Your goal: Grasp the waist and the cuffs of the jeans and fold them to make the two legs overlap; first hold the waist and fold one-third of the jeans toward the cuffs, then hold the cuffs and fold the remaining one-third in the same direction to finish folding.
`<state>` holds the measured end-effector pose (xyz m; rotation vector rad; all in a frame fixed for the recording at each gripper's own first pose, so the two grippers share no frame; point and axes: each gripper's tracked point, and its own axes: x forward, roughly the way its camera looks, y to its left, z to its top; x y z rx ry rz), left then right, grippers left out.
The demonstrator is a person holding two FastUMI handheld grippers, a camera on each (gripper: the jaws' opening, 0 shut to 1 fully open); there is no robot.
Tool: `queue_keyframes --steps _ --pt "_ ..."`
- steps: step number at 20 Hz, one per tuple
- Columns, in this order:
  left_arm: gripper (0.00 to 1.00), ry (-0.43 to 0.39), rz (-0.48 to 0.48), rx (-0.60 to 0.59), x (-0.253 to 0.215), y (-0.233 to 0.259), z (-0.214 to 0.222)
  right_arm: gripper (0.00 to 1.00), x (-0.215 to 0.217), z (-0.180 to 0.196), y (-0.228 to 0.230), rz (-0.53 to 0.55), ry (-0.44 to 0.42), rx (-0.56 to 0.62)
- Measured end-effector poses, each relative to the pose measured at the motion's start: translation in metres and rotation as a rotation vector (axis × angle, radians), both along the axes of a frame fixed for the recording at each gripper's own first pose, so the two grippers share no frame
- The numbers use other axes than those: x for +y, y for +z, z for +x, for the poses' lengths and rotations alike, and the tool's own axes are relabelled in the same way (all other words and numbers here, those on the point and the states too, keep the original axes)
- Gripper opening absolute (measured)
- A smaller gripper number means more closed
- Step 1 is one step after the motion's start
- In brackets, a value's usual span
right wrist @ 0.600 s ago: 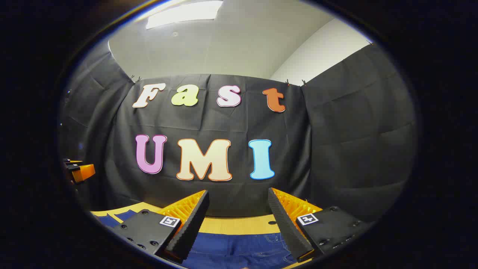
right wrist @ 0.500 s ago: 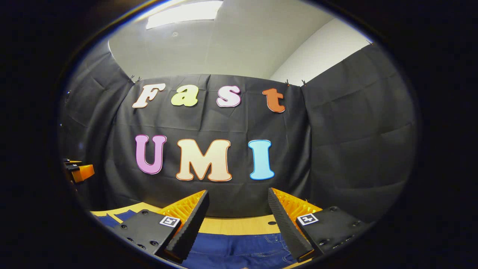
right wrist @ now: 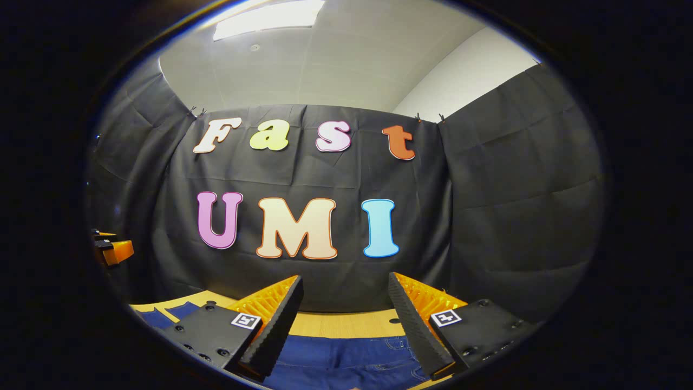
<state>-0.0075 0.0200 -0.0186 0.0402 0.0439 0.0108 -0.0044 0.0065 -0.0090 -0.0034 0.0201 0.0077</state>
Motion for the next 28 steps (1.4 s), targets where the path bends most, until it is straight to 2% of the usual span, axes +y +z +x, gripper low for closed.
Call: queue_keyframes --steps 6,8,11,17,23,28 --pt "0.95 -0.018 0.038 0.042 0.019 -0.024 -0.011 0.98 0.012 -0.013 -0.009 -0.009 -0.003 0.004" --pt "0.93 -0.045 0.08 0.066 0.025 -0.038 -0.018 0.98 0.014 -0.018 -0.015 -0.006 -0.005 0.007" --pt "0.98 -0.096 0.208 0.136 0.041 -0.07 -0.028 0.98 0.018 -0.025 -0.026 0.006 -0.006 0.028" --pt "0.95 -0.198 0.506 0.312 0.082 -0.135 -0.056 0.98 0.017 -0.034 -0.044 0.003 -0.008 0.053" --pt "0.95 -0.403 0.838 0.475 0.095 -0.212 -0.086 0.98 -0.003 -0.045 -0.062 -0.011 -0.048 0.09" --pt "0.95 -0.516 0.975 0.621 0.113 -0.269 -0.106 0.98 -0.024 -0.055 -0.075 -0.038 -0.089 0.119"
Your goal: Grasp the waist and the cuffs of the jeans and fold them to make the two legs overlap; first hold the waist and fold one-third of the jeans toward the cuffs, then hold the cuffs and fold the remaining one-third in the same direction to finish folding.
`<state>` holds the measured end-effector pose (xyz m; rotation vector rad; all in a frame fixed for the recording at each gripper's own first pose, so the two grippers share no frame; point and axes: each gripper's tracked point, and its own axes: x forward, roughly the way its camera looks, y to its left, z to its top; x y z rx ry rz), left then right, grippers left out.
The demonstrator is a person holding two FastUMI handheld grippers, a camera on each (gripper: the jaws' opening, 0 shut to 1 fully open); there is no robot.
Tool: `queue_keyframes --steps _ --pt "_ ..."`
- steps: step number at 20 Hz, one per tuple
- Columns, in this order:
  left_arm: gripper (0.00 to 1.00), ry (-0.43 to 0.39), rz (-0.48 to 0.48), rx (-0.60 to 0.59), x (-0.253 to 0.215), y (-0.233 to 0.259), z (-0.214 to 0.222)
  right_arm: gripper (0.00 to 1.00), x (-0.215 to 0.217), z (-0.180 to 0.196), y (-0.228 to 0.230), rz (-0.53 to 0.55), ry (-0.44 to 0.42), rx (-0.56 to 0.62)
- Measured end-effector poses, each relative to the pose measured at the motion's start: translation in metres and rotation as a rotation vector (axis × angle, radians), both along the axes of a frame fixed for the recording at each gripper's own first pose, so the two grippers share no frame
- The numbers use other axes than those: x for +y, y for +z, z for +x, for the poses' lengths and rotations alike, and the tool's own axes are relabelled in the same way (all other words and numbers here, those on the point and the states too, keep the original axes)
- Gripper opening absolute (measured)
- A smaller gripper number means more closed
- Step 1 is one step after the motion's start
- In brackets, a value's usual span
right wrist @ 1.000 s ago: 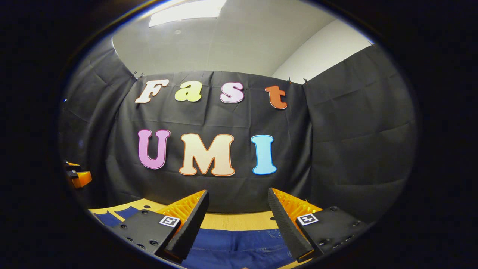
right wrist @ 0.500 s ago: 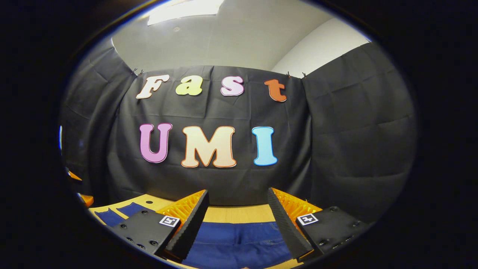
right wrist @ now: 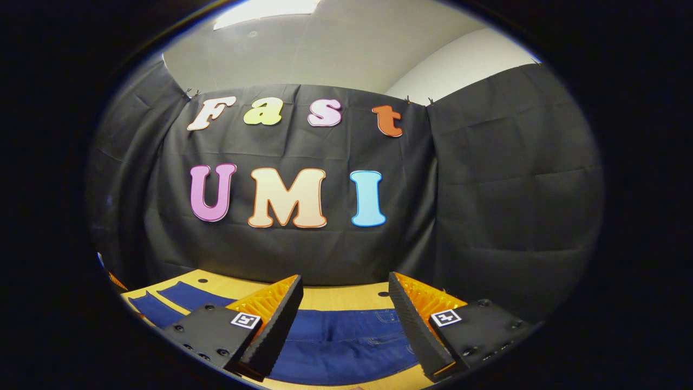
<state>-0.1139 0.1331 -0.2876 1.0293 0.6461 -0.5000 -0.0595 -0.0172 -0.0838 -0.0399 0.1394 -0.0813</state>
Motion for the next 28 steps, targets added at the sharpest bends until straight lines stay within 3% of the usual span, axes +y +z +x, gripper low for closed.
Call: queue_keyframes --steps 2,3,4,7,8,12,21,25,26,28 --pt "0.95 -0.051 0.073 0.031 0.007 -0.015 -0.007 0.98 -0.007 -0.004 -0.004 -0.008 -0.016 0.01" --pt "1.0 -0.074 0.105 0.052 0.01 -0.022 -0.012 0.98 -0.011 -0.005 -0.004 -0.014 -0.025 0.012" --pt "0.95 -0.095 0.133 0.073 0.013 -0.03 -0.014 0.98 -0.015 -0.007 -0.007 -0.02 -0.032 0.016" --pt "0.95 -0.148 0.222 0.148 0.025 -0.051 -0.016 0.98 -0.023 -0.011 -0.011 -0.034 -0.052 0.027" --pt "1.0 -0.164 0.238 0.162 0.025 -0.055 -0.015 0.98 -0.026 -0.012 -0.012 -0.034 -0.059 0.03" --pt "0.9 -0.188 0.256 0.184 0.024 -0.063 -0.006 0.99 -0.036 -0.015 -0.014 -0.042 -0.089 0.036" --pt "0.87 -0.293 0.29 0.245 0.016 -0.079 0.032 0.99 -0.04 -0.018 -0.013 -0.071 -0.117 0.046" --pt "0.61 -0.281 0.245 0.352 0.013 -0.089 0.022 0.99 -0.036 -0.018 -0.001 -0.081 -0.117 0.029" --pt "0.42 -0.283 0.241 0.365 0.011 -0.09 0.021 1.0 -0.035 -0.017 0.001 -0.088 -0.112 0.023" --pt "0.23 -0.282 0.24 0.374 0.011 -0.093 0.013 0.98 -0.038 -0.015 0.001 -0.116 -0.095 0.028"
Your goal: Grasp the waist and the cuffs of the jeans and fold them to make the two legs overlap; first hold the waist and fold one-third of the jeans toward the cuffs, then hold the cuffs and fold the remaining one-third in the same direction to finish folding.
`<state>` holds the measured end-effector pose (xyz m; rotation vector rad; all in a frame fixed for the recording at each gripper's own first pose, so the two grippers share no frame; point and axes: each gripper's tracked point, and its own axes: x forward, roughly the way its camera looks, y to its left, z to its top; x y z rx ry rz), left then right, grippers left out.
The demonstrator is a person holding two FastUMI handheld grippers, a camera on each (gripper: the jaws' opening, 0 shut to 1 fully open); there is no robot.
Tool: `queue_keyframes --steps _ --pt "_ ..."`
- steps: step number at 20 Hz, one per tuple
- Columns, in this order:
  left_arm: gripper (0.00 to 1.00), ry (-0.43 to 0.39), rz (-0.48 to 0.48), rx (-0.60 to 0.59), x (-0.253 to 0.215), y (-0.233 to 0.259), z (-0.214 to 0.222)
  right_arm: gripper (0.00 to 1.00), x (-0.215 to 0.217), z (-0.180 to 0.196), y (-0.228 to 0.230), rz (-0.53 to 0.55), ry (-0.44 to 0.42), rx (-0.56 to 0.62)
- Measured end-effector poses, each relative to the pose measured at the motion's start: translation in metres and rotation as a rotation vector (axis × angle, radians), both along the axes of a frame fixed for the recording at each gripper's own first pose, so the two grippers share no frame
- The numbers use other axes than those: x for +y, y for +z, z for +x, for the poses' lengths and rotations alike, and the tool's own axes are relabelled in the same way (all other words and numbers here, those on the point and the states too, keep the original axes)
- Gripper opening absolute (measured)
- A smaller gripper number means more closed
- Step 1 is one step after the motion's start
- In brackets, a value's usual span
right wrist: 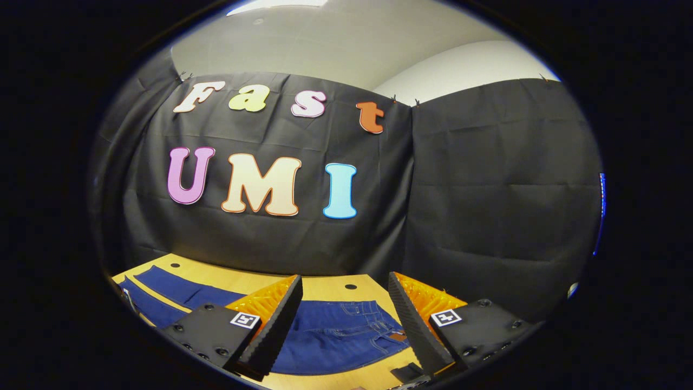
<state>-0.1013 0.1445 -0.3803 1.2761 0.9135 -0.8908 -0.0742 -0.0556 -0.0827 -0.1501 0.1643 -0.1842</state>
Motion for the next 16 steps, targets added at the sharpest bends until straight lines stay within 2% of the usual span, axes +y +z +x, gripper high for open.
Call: queue_keyframes --steps 1,2,4,6,10,16 --pt "0.17 0.0 0.004 -0.005 0.004 -0.002 -0.005 1.0 -0.004 0.001 0.0 -0.017 0.012 0.006" --pt "0.07 -0.001 0.012 -0.028 0.002 -0.002 -0.002 1.0 -0.009 0.001 -0.002 -0.037 0.031 0.019" --pt "0.0 0.002 0.025 -0.05 0.001 -0.003 0.003 0.98 -0.018 0.003 -0.025 -0.096 0.091 0.096" --pt "0.0 0.017 0.03 -0.059 0.002 -0.003 0.004 0.99 -0.024 0.005 -0.045 -0.17 0.162 0.154" --pt "0.0 0.083 0.021 -0.079 0.002 -0.001 0.005 1.0 -0.063 -0.006 -0.109 -0.345 0.235 0.303" --pt "0.0 0.1 0.053 -0.078 0.003 -0.003 0.006 0.99 -0.099 -0.018 -0.209 -0.565 0.372 0.566"
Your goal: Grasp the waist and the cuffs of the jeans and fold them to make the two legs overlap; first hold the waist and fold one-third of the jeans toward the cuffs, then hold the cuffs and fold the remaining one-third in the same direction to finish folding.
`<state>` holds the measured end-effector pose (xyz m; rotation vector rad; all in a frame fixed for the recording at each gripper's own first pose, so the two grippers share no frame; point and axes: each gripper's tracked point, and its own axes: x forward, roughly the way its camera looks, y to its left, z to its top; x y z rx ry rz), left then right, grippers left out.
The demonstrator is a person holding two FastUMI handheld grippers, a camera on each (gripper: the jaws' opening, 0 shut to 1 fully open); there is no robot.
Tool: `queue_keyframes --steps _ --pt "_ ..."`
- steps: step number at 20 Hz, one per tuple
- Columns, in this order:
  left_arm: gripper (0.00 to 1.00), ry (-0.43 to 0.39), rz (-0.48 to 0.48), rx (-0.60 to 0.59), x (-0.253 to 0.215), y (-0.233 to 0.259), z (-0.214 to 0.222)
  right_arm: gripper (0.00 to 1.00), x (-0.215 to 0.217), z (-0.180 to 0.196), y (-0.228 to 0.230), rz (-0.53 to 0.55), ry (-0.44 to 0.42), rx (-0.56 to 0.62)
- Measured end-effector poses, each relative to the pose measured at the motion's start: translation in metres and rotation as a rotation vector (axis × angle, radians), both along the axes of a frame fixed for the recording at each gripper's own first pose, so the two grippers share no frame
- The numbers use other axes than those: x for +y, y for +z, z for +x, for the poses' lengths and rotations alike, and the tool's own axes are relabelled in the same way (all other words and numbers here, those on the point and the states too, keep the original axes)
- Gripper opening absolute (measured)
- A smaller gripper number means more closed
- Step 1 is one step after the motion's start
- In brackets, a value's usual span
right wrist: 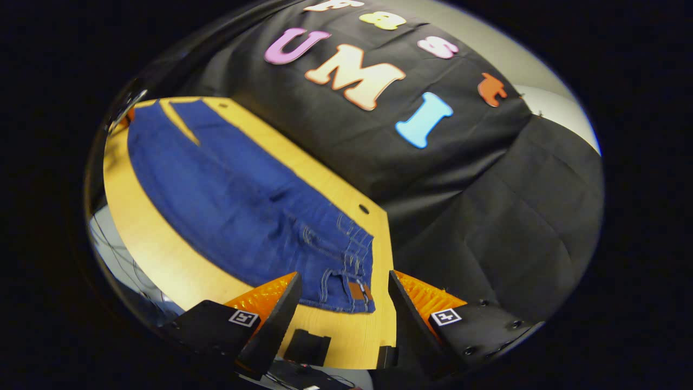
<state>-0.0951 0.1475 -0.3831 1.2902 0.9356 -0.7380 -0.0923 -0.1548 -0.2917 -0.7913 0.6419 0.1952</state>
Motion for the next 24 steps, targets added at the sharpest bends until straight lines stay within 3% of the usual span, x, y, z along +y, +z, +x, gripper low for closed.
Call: queue_keyframes --steps 11,16,17,18,22,24 --pt "0.0 0.048 0.027 -0.005 0.0 -0.001 0.001 1.0 -0.001 -0.012 -0.1 -0.199 0.228 0.278" --pt "0.0 0.07 0.025 0.004 0.0 -0.001 0.001 0.94 0.001 0.01 -0.116 -0.28 0.293 0.295" --pt "0.0 0.073 0.024 0.004 -0.001 -0.001 0.0 0.89 0.005 0.014 -0.115 -0.29 0.302 0.297" --pt "0.0 0.075 0.026 0.004 0.0 -0.001 0.001 0.9 0.005 0.018 -0.118 -0.297 0.307 0.296" --pt "0.0 0.082 0.027 0.003 -0.001 -0.001 0.001 0.7 0.007 0.029 -0.135 -0.294 0.327 0.329" --pt "0.0 0.092 0.022 0.005 -0.001 -0.001 0.002 0.36 0.008 0.026 -0.143 -0.293 0.343 0.356"
